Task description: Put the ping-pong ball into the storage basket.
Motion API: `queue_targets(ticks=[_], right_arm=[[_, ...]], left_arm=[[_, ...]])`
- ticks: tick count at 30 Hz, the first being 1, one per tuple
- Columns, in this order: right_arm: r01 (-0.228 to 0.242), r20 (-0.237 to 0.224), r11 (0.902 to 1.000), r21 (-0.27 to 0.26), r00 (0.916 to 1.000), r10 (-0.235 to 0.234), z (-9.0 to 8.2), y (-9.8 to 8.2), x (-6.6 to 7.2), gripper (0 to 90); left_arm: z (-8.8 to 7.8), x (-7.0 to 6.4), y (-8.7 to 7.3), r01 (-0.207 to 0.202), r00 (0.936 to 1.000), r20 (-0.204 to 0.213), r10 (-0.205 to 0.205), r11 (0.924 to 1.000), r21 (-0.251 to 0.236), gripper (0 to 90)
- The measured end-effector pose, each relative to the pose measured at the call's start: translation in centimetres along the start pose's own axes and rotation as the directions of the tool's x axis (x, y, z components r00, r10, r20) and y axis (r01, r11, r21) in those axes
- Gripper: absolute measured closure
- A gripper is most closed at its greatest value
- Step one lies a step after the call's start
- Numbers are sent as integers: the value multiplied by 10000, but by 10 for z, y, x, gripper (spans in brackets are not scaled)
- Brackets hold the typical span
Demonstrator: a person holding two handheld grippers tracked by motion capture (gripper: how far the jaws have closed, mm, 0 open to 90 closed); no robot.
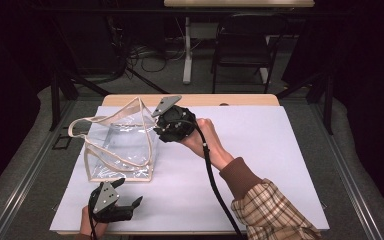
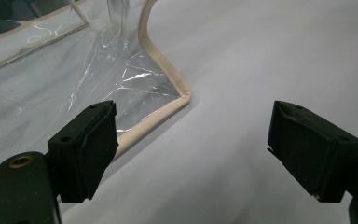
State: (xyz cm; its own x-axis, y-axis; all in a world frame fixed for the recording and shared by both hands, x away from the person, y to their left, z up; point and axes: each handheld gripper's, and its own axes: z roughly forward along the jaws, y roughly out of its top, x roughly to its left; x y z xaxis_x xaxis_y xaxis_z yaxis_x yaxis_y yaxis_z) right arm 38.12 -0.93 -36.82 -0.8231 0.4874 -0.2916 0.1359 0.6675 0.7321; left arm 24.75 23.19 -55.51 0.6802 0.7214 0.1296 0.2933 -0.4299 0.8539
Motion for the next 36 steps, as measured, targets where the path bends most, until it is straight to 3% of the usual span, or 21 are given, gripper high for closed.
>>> queue_targets(ticks=[13,36], right_arm=[[302,-29,9995,-18,9995,-302,5,7,5,506],[319,-269,9994,-155,9991,-323,11,18,15,507]], left_arm=[[0,0,0,-6,10000,8,6,10000,-8,163],[-1,0,0,-11,10000,17,11,10000,-20,163]])
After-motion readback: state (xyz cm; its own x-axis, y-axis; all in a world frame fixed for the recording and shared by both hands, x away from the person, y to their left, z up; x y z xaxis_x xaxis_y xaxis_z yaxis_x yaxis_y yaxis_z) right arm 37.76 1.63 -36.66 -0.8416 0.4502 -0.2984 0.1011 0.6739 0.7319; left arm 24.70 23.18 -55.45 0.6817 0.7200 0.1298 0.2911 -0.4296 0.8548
